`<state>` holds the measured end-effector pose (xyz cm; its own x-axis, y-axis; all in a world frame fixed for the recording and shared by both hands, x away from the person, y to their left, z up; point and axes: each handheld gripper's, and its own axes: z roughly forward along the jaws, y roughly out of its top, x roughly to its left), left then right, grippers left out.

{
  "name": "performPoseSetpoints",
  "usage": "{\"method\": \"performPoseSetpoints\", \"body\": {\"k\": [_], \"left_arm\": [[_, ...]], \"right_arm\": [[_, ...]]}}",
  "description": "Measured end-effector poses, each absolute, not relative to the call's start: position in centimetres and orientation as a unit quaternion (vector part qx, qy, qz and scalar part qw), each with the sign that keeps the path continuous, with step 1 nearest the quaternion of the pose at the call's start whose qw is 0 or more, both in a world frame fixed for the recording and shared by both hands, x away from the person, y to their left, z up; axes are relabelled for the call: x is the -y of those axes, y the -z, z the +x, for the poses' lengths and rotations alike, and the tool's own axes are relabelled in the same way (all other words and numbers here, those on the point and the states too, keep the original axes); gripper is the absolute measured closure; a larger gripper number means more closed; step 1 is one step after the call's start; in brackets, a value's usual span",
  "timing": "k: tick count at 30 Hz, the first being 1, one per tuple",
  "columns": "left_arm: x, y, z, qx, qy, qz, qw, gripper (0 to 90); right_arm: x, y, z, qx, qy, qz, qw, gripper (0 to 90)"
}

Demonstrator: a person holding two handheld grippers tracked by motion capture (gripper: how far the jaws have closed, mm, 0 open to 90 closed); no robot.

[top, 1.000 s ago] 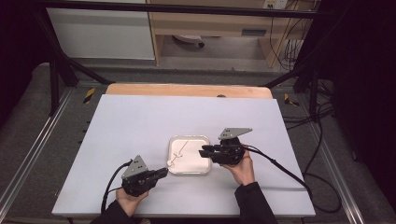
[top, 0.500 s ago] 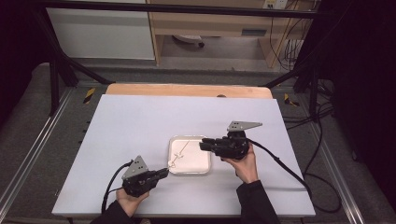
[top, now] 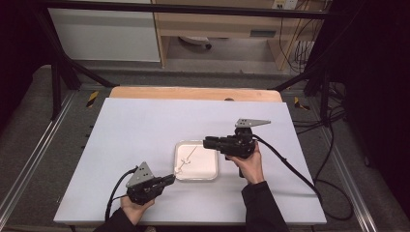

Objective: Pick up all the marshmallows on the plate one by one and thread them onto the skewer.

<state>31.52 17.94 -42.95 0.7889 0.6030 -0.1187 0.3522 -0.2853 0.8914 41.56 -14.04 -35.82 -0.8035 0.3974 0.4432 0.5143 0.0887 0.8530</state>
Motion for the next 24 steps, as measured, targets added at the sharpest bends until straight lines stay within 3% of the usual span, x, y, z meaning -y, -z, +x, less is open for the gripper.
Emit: {"method": "performPoseSetpoints", "body": {"k": [24], "left_arm": [[-17.8, 42.9, 31.4, -0.296, -0.12, 0.793, 0.518, 88.5]], "right_arm": [[12.3, 36.6, 42.5, 0.741, 0.592, -0.306, 0.086, 72.8]]}}
